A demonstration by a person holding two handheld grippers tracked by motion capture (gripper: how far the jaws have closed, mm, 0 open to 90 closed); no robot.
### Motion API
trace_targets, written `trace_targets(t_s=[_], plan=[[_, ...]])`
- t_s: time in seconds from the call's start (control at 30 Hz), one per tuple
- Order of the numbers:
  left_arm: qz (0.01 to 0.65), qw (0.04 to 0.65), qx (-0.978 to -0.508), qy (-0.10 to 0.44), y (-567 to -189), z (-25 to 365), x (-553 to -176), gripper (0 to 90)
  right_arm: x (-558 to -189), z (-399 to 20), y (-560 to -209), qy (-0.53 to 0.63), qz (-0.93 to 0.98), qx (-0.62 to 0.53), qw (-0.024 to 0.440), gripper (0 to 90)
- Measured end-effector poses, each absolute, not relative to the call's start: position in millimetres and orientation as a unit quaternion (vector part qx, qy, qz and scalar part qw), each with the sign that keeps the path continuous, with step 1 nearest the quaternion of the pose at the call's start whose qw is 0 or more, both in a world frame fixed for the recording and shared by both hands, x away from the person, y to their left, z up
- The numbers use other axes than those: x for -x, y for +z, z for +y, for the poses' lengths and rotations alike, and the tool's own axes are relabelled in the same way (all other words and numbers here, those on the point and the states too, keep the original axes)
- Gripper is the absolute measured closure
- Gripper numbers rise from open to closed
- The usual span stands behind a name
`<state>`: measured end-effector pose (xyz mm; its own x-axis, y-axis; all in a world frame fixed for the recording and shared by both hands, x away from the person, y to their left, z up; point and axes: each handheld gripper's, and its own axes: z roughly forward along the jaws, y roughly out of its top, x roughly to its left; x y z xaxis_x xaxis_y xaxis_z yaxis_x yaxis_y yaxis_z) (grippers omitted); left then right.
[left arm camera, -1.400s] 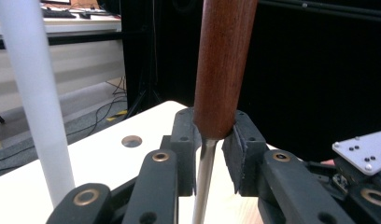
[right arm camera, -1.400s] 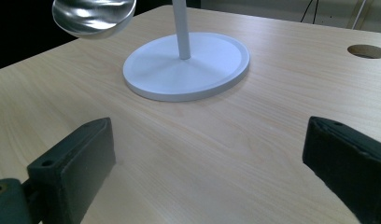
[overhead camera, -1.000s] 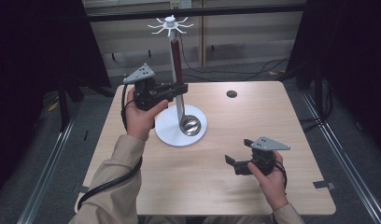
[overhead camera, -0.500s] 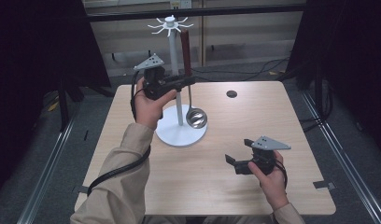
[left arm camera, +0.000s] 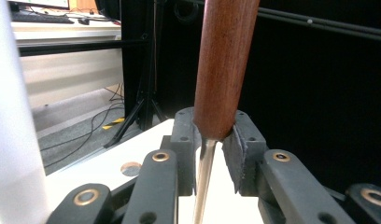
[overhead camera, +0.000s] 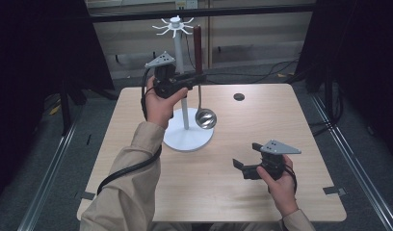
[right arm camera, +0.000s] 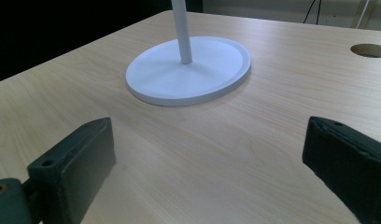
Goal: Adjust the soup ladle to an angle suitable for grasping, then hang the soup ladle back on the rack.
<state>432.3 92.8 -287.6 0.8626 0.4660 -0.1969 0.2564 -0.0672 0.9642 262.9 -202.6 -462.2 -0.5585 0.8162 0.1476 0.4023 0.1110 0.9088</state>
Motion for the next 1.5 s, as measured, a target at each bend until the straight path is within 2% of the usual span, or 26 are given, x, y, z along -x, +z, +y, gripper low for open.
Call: trace_targets(t_s=[0.63, 1.5], plan=[[0.269, 0.642, -0.714, 0.077, -294.1, 102.7, -435.9, 74.4, -262.5, -199.8, -462.8, 0.514, 0.721, -0.421, 0.199, 2.2], [0.28, 0.647, -0.702, 0.103, -298.3, 120.8, -439.1, 71.5, -264.0, -198.6, -462.0, 0.512, 0.72, -0.425, 0.199, 2.3]])
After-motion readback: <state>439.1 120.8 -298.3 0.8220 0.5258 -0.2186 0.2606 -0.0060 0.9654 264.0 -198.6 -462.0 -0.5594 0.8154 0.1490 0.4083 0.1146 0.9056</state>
